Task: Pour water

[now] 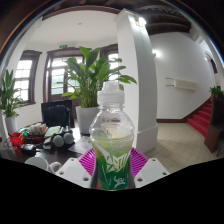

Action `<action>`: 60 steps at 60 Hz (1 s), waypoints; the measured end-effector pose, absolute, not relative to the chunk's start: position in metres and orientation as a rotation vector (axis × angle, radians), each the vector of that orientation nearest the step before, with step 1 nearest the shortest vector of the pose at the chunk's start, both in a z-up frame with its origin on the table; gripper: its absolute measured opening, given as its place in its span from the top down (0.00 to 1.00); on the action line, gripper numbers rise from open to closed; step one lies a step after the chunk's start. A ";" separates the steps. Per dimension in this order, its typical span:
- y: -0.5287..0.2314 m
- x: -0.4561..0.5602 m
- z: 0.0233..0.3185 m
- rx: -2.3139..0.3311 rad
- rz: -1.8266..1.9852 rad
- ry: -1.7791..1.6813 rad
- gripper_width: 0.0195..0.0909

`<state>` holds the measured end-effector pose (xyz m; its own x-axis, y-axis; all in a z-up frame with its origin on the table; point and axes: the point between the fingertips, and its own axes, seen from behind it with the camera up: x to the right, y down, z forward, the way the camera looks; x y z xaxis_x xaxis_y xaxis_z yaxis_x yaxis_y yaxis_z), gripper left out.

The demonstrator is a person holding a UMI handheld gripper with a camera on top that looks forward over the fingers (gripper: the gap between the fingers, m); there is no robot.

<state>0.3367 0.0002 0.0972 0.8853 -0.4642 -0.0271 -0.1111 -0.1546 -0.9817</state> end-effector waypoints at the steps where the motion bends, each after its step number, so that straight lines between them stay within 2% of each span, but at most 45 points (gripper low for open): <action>1: 0.000 0.336 0.097 -1.717 -0.329 0.442 0.65; 9: -0.002 0.334 0.097 -1.736 -0.331 0.441 0.53; 10: -0.002 0.334 0.096 -1.743 -0.330 0.445 0.49; 14: -0.006 0.334 0.092 -1.774 -0.324 0.449 0.22; 17: -0.010 0.328 0.095 -1.773 -0.296 0.445 0.12; 33: -0.076 0.282 0.135 -1.744 -0.209 0.404 0.13; 44: -0.129 0.229 0.175 -1.738 -0.142 0.323 0.13; 50: -0.151 0.207 0.180 -1.746 -0.129 0.290 0.13; 60: -0.174 0.180 0.169 -1.805 -0.119 0.240 0.13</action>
